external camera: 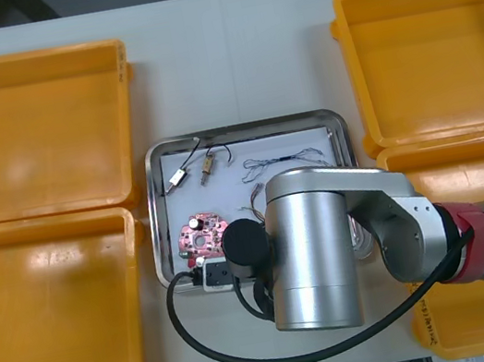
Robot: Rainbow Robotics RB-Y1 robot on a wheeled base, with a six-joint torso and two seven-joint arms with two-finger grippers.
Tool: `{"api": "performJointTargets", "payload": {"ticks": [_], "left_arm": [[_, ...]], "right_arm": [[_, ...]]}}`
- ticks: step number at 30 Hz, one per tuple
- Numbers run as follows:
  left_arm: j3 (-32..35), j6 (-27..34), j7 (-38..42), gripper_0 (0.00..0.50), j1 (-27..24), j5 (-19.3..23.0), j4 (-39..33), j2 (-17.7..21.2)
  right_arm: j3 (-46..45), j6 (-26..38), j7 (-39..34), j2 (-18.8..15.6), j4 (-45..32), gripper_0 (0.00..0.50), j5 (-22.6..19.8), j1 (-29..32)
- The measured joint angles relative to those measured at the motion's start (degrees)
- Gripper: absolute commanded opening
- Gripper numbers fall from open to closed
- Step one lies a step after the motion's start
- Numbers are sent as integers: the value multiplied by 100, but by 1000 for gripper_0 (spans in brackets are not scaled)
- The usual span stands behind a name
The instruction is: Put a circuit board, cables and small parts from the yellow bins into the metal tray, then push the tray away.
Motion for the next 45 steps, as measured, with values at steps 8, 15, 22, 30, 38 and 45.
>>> {"api": "performJointTargets", "payload": {"ticks": [8,15,22,30,38,45], "left_arm": [[0,0,0,500,0,0,0,0],[0,0,0,500,0,0,0,0],[0,0,0,500,0,0,0,0],[0,0,0,500,0,0,0,0],[0,0,0,500,0,0,0,0],[0,0,0,500,0,0,0,0]], "right_arm": [[181,-251,1,72,228,500,224,-3],[252,-469,1,73,442,500,254,-5],[358,-645,1,75,614,500,464,-11],[377,-722,1,75,632,48,478,-13],[389,-730,1,81,632,0,614,-23],[543,-733,1,79,634,0,756,-149]]}}
